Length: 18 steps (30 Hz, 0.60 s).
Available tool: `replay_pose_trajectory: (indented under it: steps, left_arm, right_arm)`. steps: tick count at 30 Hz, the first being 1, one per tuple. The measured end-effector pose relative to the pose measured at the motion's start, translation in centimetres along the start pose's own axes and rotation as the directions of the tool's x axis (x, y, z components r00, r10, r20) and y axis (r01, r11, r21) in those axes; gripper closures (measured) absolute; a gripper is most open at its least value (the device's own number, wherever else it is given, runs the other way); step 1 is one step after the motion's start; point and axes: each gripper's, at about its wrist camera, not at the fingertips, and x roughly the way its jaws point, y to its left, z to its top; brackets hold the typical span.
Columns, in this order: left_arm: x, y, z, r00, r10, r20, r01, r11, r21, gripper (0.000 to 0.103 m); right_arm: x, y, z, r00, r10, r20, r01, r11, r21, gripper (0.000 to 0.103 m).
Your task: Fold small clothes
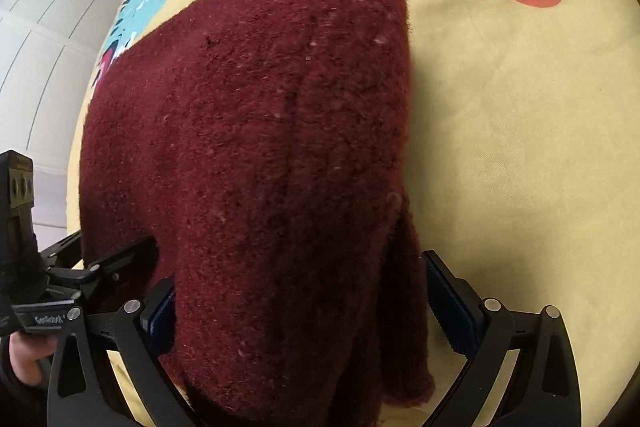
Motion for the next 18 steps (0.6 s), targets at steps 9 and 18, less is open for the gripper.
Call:
replay_pose_trajectory:
  steps: [9, 18]
  left_arm:
    - [-1.3, -0.6, -0.2, 0.998, -0.043, 0.047, 0.040, 0.997, 0.066, 0.051]
    - [-9.1, 2.3, -0.2, 0.977, -0.134, 0.164, 0.113, 0.985, 0.132, 0.061]
  right_arm:
    - [-2.2, 2.3, -0.3, 0.998, -0.054, 0.038, 0.055, 0.998, -0.021, 0.054]
    - [-7.2, 7.9, -0.6, 0.989, 0.009, 0.146, 0.008, 0.993, -0.114, 0.065]
